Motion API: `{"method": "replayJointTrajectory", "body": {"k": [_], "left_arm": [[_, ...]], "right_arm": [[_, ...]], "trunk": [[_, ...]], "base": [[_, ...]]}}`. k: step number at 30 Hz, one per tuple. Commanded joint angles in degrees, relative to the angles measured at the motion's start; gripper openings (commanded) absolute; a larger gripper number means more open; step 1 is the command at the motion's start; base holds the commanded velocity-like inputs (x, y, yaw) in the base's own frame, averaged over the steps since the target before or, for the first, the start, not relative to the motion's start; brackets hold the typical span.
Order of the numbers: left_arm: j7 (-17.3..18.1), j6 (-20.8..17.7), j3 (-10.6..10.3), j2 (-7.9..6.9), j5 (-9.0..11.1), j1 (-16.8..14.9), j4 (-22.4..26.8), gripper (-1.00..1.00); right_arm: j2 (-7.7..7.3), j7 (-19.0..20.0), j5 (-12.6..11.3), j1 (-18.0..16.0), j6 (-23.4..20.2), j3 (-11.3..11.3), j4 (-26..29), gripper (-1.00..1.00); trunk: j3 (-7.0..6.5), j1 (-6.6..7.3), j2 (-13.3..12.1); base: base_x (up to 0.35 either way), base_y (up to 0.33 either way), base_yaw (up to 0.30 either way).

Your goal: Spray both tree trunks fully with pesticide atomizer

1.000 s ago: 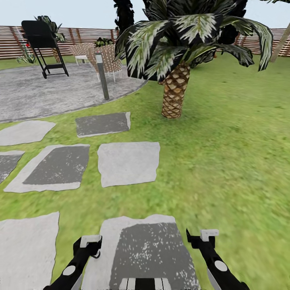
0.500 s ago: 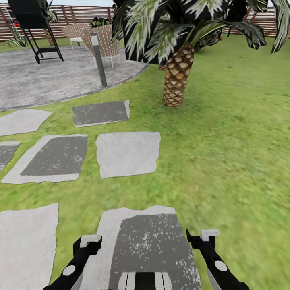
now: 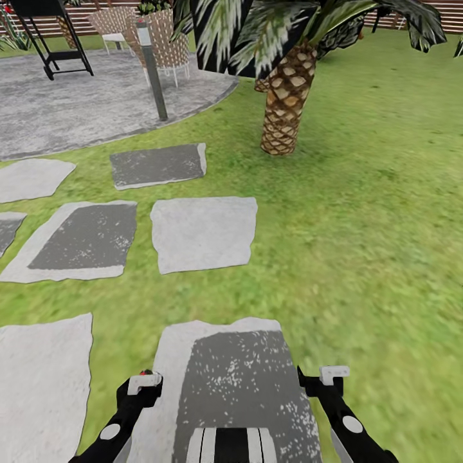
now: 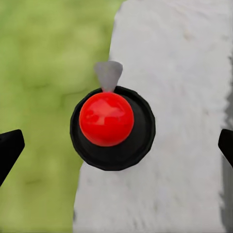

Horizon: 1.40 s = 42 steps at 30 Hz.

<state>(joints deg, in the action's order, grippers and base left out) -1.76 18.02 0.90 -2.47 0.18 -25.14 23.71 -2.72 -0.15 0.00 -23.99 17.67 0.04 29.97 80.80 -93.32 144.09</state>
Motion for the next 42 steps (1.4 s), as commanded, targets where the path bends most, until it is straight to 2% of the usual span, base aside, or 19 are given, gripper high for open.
{"method": "replayJointTrajectory", "body": {"k": [1,8,14,42], "left_arm": [[0.0,0.0,0.0,0.00,0.0,0.0,0.0,1.00],[0.0,0.0,0.1,0.01,0.0,0.0,0.0,1.00],[0.0,0.0,0.1,0.01,0.0,0.0,0.0,1.00],[0.0,0.0,0.1,0.01,0.0,0.0,0.0,1.00]], "right_arm": [[0.00,0.0,0.0,0.0,0.0,0.0,0.0,1.00],[0.00,0.0,0.0,0.0,0.0,0.0,0.0,1.00],[0.00,0.0,0.0,0.0,0.0,0.0,0.0,1.00],[0.00,0.0,0.0,0.0,0.0,0.0,-0.1,1.00]], "trunk": [[0.01,0.00,0.0],[0.03,0.00,0.0],[1.36,-0.15,0.1],[1.31,-0.15,0.1]], "base": [[0.000,0.000,0.000],[0.000,0.000,0.000],[0.000,0.000,0.000],[0.021,0.000,-0.002]]}}
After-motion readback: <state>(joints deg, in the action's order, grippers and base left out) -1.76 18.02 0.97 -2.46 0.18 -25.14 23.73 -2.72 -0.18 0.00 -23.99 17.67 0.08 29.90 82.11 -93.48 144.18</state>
